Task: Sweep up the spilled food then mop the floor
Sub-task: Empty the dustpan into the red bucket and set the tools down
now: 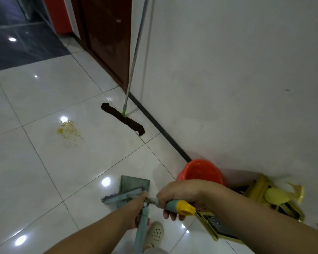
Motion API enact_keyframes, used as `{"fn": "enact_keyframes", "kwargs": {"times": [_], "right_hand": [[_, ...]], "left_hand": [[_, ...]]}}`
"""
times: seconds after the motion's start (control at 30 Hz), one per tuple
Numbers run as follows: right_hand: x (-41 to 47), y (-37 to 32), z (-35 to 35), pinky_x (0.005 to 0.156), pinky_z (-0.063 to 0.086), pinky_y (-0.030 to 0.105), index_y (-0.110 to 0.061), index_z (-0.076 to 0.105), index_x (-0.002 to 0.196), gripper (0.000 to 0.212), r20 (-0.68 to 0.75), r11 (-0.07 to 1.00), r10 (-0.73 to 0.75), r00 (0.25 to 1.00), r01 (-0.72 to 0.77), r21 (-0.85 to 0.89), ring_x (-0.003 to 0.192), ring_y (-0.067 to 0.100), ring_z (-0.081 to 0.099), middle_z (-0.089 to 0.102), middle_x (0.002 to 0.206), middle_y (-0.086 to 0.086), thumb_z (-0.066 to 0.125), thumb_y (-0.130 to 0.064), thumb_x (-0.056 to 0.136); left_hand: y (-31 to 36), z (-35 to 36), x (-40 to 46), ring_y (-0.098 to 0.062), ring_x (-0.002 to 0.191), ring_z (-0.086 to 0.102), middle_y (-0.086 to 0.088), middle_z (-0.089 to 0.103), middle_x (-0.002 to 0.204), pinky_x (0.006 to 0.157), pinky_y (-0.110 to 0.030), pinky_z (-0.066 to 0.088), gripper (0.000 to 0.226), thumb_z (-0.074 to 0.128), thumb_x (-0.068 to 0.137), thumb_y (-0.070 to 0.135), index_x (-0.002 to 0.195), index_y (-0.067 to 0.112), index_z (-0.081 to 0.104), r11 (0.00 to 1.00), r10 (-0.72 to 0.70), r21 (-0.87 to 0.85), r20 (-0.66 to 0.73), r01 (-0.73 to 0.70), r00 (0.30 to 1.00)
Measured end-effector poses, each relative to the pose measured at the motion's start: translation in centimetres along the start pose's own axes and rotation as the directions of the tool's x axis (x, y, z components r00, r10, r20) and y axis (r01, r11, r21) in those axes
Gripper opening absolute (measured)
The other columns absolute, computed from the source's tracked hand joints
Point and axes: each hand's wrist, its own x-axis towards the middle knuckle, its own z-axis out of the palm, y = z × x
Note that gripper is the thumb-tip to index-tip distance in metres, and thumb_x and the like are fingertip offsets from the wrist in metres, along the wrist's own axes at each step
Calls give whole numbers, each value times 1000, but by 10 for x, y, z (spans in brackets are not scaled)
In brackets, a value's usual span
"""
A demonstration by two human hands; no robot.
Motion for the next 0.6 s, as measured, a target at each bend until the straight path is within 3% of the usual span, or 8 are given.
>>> {"fn": "enact_keyframes", "kwargs": {"times": [0.07, 0.13, 0.27, 0.37, 0.43, 0.6], "right_hand": [[0, 6, 1, 51, 49, 18, -14, 56, 96, 10, 34, 1000, -3, 999, 3, 27, 64, 11, 57, 62, 80, 4, 50, -20, 91], [0, 12, 1, 51, 49, 16, -16, 59, 94, 8, 61, 999, -13, 998, 11, 37, 66, 10, 59, 62, 80, 2, 53, -20, 89], [-3, 18, -1, 59, 49, 19, -13, 58, 102, 17, 59, 1000, -14, 998, 13, 15, 67, 9, 59, 62, 80, 0, 55, -19, 86], [-6, 20, -6, 65, 48, 22, -11, 57, 110, 25, 48, 1000, 0, 999, 0, 17, 67, 8, 59, 62, 81, 1, 56, -18, 86], [-8, 19, -10, 67, 47, 24, -10, 58, 112, 30, 34, 1000, 2, 999, -3, 8, 68, 9, 58, 61, 82, 2, 56, -20, 84], [-16, 12, -20, 49, 48, 13, 2, 54, 128, 43, 0, 998, 1, 1000, -1, 61, 61, 6, 58, 60, 79, 2, 53, -13, 88]], "left_hand": [[2, 3, 2, -32, 76, 55, -24, 56, 106, 59, -37, 53, 43, 65, 87, 39, 105, 0, 61, 1000, -12, -16, -6, 12, 1000], [1, 4, 7, -34, 80, 58, -25, 58, 110, 60, -40, 55, 35, 67, 87, 30, 104, -1, 62, 998, -44, -42, -10, 44, 999], [1, 10, 17, -31, 70, 61, -22, 62, 95, 47, -34, 54, 26, 70, 85, 24, 97, 2, 61, 988, -128, -86, 2, 128, 992], [4, 18, 22, -32, 72, 62, -23, 65, 102, 44, -33, 53, 30, 69, 85, 22, 105, 1, 63, 988, -132, -78, -13, 131, 991], [8, 24, 19, -31, 67, 60, -23, 64, 93, 39, -30, 51, 24, 66, 88, 19, 100, -2, 62, 993, -112, -50, -25, 111, 993], [25, 27, 13, -30, 59, 57, -22, 58, 78, 36, -31, 49, 17, 61, 90, 10, 94, -6, 57, 994, -101, -37, -20, 101, 995]]}}
